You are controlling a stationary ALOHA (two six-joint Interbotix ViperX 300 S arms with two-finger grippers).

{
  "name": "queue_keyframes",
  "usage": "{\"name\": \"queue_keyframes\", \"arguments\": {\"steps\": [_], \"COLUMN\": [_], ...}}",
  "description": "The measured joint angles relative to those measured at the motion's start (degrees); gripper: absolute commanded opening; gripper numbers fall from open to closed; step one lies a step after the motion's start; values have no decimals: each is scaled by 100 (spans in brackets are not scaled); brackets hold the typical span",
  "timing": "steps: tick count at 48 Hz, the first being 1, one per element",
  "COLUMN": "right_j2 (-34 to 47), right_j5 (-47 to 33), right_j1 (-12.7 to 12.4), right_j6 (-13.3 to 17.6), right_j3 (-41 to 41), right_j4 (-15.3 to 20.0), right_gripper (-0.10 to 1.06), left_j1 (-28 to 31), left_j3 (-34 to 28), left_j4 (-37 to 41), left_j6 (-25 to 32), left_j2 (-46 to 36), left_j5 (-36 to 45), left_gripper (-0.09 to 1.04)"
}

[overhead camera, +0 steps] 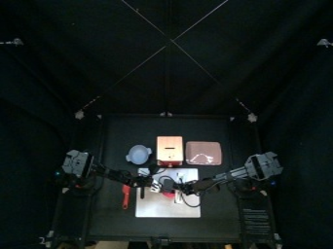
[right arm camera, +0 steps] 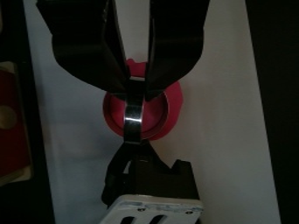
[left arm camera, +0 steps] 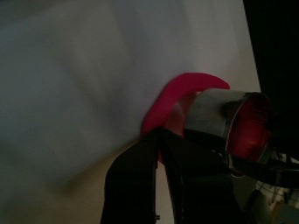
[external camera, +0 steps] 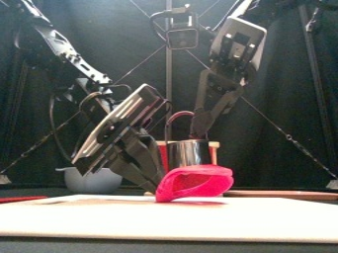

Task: Get the cutter from the drawer then cut the dough then place the extra dough in the bowl
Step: Cut the dough

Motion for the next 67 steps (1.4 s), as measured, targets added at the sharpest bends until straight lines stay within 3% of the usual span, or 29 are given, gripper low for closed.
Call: {"name": "queue_keyframes", "arguments": {"steps": [67], "right_j2": [-229], "right_j5": [229], "right_j1": [0], "right_j6": [0], "right_j3": [-26], "right_j4": [-44], "right_gripper": [53], "left_j1": [0], "left_j3": [0], "left_j4": [0], "left_j6": [0], "left_j2": [9], "left_j5": [0], "left_gripper": [45]}}
